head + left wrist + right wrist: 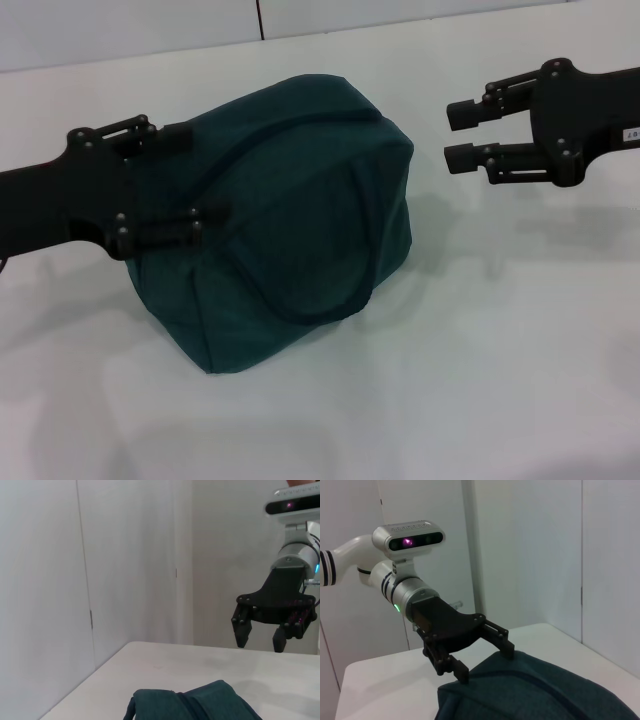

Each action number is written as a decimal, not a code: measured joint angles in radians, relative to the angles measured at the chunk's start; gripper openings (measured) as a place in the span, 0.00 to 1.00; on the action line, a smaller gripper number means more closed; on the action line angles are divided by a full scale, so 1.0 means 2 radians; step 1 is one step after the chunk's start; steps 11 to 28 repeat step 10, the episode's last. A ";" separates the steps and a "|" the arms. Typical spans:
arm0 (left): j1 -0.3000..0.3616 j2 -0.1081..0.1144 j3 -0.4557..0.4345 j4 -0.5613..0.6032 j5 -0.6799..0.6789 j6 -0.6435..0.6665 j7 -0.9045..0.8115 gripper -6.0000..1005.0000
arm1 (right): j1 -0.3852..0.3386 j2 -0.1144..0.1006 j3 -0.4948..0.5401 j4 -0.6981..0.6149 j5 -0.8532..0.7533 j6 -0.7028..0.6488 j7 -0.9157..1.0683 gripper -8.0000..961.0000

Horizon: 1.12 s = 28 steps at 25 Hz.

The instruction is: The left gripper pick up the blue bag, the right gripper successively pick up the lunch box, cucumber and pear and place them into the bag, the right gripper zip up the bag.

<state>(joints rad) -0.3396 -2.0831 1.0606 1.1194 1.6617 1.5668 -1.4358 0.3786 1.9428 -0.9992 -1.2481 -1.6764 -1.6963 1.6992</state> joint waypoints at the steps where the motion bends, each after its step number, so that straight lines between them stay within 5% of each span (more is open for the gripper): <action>1: 0.000 0.000 0.000 0.000 0.000 0.000 0.000 0.83 | 0.000 0.000 0.000 0.000 0.000 0.000 0.000 0.46; 28: 0.004 0.000 0.000 0.020 0.002 0.002 -0.011 0.83 | 0.000 0.000 0.001 0.000 0.000 0.008 -0.002 0.46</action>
